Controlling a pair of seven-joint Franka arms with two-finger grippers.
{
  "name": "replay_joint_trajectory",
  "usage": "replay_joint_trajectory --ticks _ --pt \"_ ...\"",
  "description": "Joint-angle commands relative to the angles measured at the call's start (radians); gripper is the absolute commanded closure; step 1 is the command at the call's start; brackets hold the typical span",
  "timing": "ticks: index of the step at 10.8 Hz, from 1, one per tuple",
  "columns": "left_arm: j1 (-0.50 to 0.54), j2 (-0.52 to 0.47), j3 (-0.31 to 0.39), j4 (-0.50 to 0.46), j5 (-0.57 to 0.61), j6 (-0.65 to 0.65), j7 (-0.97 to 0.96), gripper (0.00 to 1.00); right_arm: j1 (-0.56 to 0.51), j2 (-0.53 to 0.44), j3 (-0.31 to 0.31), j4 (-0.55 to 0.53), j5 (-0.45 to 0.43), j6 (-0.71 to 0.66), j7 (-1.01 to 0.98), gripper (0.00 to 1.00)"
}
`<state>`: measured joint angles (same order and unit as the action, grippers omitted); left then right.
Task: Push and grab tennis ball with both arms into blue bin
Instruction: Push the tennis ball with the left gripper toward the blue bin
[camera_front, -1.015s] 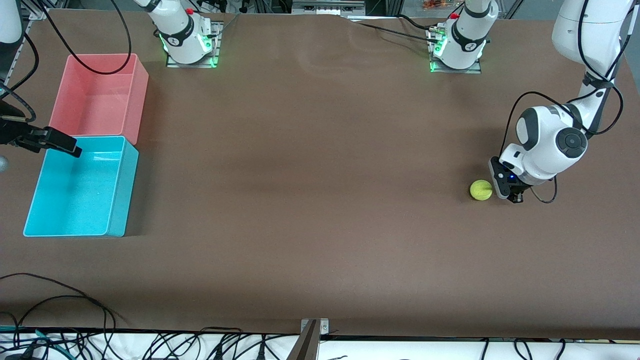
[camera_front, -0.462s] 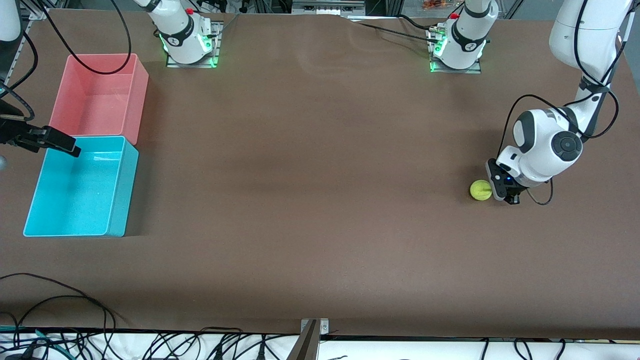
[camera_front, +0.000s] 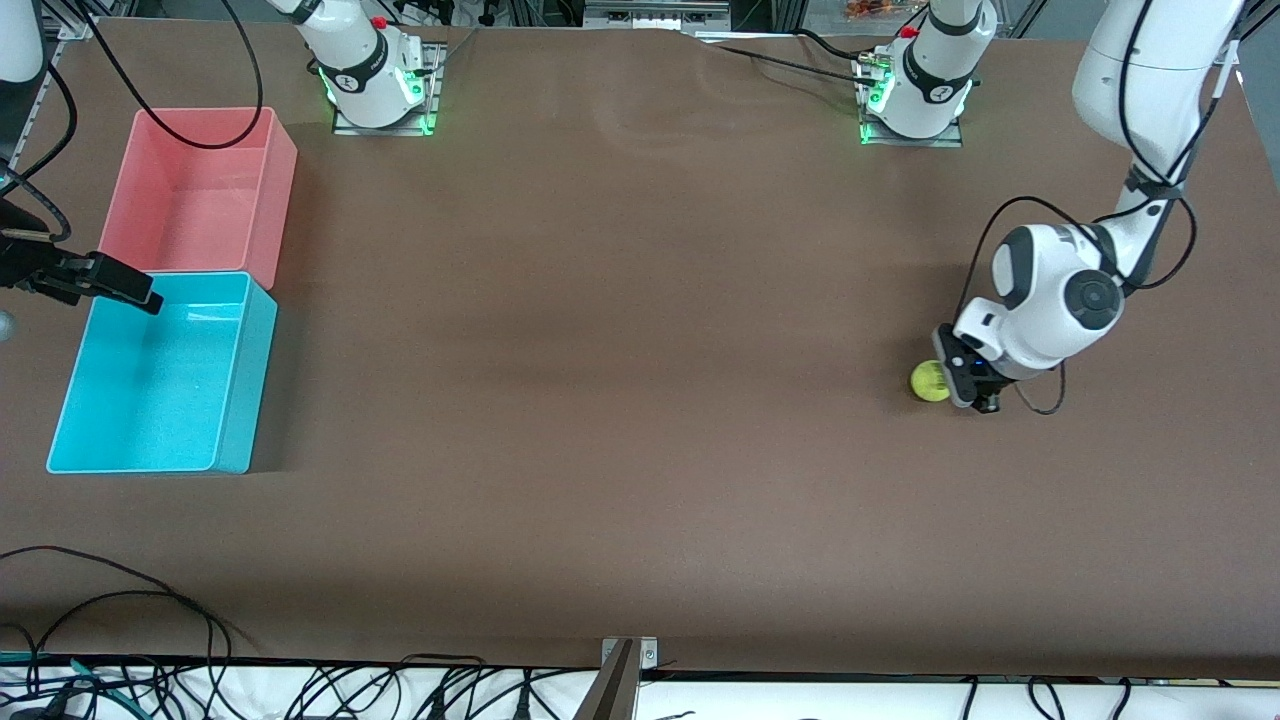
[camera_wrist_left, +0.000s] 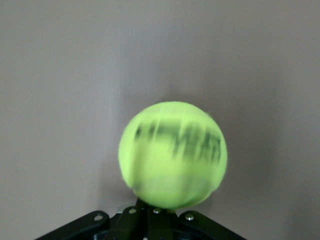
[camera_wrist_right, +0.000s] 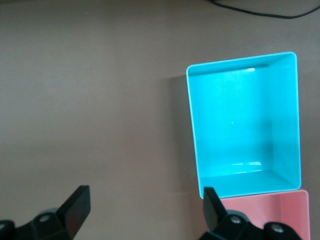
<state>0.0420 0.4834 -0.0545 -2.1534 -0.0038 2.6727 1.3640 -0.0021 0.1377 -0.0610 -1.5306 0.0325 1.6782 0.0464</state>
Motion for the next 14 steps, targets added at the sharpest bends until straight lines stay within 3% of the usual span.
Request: replay_joint_trajectory --ticks 1,5,6,7,8,14 --pt "-0.076 -0.023 -0.08 0.023 0.033 -0.017 -0.302 1.0 0.004 0.006 0.0 0.014 0.006 -0.015 0.013 0.0" --pt "-0.063 -0.077 -0.065 0.009 0.064 -0.057 -0.332 1.0 0.004 0.013 0.0 0.013 0.006 -0.012 0.013 0.0" --pt "-0.07 -0.142 -0.053 0.003 0.064 -0.13 -0.335 0.92 0.001 0.014 -0.002 0.013 0.006 -0.011 0.012 0.0" --pt "-0.079 -0.201 -0.053 -0.009 0.062 -0.19 -0.338 0.72 0.004 0.022 -0.002 0.013 0.006 -0.006 0.013 0.0" --pt "-0.079 -0.262 -0.051 -0.038 0.064 -0.201 -0.33 0.01 0.001 0.025 -0.002 0.013 0.006 -0.006 0.013 0.0" --pt "-0.085 -0.431 -0.028 -0.112 0.064 -0.206 -0.341 0.0 0.004 0.066 -0.002 0.012 0.004 0.02 0.013 0.0"
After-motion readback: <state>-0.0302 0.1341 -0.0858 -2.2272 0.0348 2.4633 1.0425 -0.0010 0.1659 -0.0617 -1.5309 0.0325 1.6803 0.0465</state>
